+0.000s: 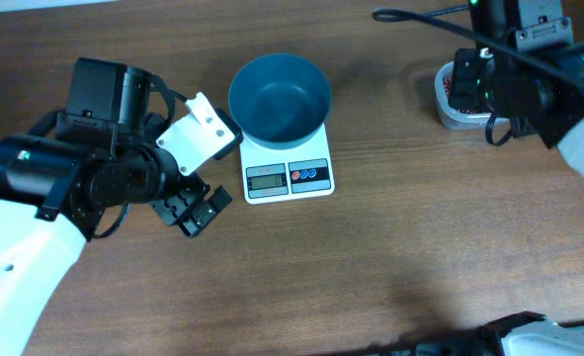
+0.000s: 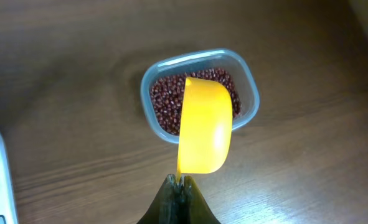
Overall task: Scoop item into bowl and weigh 50g on scale
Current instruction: 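Lower the scoop into the red beans with the right gripper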
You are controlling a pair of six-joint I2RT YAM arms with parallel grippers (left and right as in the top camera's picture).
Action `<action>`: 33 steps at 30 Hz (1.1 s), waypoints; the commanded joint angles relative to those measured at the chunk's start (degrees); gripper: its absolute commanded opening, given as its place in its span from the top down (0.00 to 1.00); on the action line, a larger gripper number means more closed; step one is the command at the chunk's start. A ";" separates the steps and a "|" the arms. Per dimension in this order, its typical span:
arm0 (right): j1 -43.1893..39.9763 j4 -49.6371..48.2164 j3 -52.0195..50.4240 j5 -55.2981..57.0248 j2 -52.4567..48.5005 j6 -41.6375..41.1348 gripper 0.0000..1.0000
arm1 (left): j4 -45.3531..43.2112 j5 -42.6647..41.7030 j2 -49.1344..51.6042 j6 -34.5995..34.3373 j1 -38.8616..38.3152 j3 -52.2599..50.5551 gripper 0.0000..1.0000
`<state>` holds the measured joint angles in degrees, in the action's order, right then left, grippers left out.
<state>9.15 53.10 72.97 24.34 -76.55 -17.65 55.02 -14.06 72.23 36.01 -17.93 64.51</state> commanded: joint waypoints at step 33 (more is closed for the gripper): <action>-15.61 -15.65 0.55 -1.62 -24.94 28.37 0.96 | -0.07 0.17 -0.24 0.72 -0.17 1.49 0.01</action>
<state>-6.02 37.41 73.08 23.00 -99.61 10.72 55.02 -14.04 72.23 36.01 -17.93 64.77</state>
